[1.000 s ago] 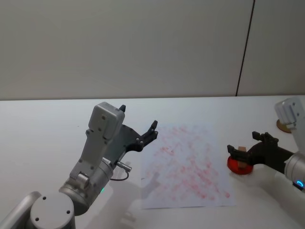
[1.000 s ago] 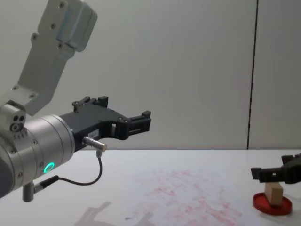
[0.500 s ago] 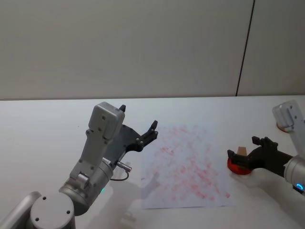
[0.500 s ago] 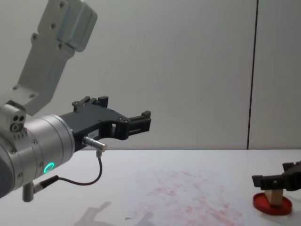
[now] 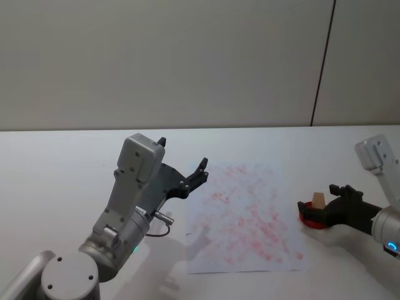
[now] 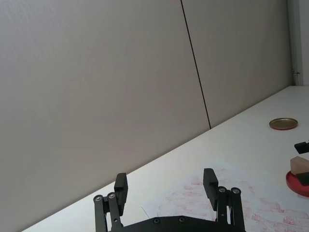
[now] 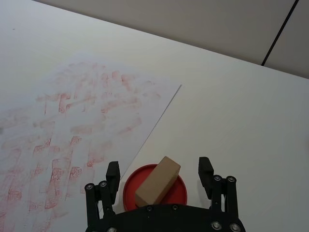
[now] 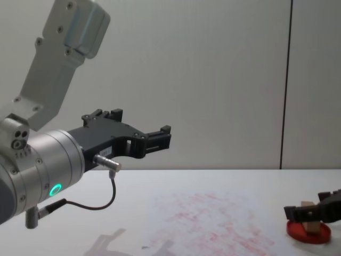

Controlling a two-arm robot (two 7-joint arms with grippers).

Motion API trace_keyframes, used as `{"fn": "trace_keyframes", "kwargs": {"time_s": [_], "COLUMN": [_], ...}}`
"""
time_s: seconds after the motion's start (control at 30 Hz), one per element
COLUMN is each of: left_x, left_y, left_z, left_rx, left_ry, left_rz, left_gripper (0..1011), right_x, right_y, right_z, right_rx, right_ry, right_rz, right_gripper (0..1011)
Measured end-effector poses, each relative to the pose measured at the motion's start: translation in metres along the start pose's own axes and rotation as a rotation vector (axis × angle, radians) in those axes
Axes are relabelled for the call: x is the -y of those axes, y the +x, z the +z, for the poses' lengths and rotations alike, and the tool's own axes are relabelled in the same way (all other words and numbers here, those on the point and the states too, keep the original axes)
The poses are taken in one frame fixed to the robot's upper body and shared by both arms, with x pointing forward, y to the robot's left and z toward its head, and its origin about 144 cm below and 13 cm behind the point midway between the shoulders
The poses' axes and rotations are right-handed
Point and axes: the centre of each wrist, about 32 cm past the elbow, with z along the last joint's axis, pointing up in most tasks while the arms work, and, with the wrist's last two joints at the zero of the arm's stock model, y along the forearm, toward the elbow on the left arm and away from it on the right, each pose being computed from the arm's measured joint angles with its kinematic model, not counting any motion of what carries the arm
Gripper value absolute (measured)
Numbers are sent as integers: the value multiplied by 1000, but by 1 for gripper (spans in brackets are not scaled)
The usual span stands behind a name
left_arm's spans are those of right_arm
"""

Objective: Use the one hand to pick up the stamp and affix it onto the A4 paper.

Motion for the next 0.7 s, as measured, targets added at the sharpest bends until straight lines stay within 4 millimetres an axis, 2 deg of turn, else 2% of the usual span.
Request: {"fn": "trace_keyframes", "kwargs": {"time_s": [0.07, 0.23, 0.7], "left_x": [0, 0, 0], "left_y": [0, 0, 0], "left_z": [0, 0, 0], "left_rx": [0, 0, 0], "left_ry": [0, 0, 0], "left_rz": [0, 0, 0], "left_gripper": [993, 993, 993], "right_x": [0, -1, -2], "right_y": [0, -1, 2], "right_z": [0, 0, 2], "right_rx": [-2, -6, -3], "right_ry": [-2, -11, -19], "right_rz": [4, 15, -3], "right_gripper": [1001, 903, 491]}}
